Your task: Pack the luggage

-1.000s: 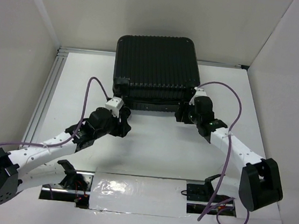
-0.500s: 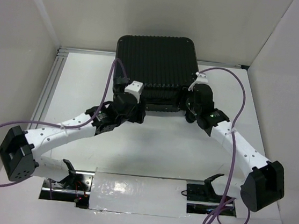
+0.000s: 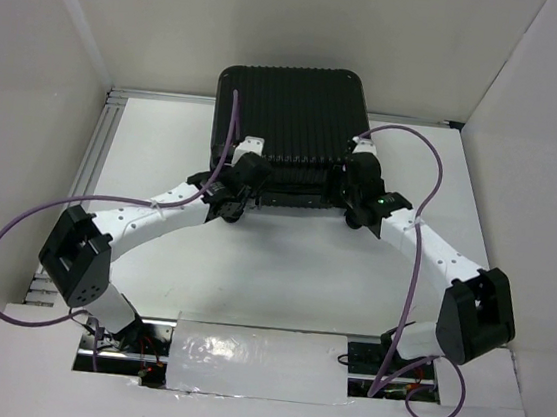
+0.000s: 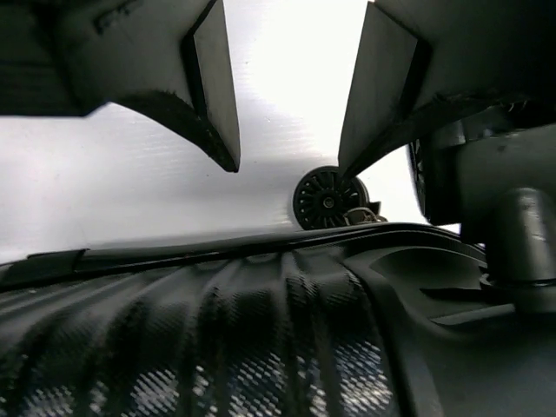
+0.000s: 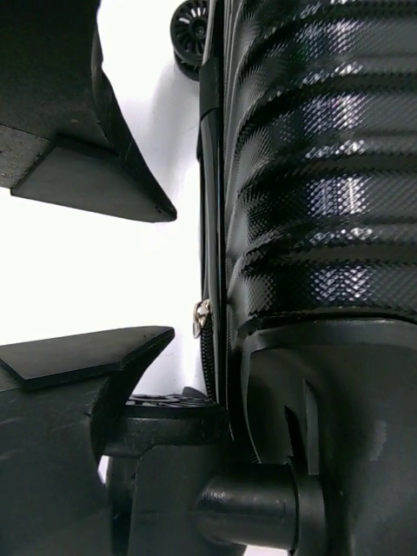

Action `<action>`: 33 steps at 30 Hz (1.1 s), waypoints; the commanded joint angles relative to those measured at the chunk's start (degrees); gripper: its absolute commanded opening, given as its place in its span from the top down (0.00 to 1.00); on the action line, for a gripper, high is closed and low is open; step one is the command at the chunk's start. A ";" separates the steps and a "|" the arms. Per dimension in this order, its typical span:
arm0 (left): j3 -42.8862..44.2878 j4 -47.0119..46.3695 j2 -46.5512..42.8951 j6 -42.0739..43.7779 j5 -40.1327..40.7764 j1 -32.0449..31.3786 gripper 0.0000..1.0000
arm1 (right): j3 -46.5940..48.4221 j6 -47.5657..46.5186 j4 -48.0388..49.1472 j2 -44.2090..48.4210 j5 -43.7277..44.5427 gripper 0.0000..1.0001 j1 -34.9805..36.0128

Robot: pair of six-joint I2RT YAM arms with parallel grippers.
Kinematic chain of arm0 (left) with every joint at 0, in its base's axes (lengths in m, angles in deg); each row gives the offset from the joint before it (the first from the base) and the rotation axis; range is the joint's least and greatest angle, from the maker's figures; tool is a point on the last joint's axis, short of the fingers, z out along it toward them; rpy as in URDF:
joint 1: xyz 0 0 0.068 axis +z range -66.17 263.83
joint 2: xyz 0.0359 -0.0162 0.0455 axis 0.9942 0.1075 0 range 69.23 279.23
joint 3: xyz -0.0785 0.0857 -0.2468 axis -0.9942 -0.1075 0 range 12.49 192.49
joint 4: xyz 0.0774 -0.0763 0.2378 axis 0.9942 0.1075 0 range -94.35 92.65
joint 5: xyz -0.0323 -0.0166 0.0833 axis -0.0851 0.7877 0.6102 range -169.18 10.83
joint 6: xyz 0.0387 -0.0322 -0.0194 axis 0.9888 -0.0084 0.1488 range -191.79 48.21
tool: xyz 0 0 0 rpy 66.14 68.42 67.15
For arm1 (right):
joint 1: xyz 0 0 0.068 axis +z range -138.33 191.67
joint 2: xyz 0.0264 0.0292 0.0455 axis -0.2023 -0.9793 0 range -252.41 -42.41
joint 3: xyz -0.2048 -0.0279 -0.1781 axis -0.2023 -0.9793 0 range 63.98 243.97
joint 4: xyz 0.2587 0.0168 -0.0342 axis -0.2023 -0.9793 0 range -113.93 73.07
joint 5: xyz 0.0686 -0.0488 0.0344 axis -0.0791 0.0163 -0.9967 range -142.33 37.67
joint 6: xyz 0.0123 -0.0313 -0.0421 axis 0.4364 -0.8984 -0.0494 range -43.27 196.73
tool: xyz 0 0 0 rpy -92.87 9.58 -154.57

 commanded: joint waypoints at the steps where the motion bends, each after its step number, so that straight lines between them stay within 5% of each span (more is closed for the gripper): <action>1: -0.01 1.15 -1.80 -1.16 4.21 1.65 0.39 | -0.76 -1.24 0.64 0.51 1.65 0.42 -0.02; 33: -4.41 -1.14 3.03 -0.01 6.67 3.95 0.41 | -0.15 -6.95 3.53 -7.49 6.23 0.43 -0.55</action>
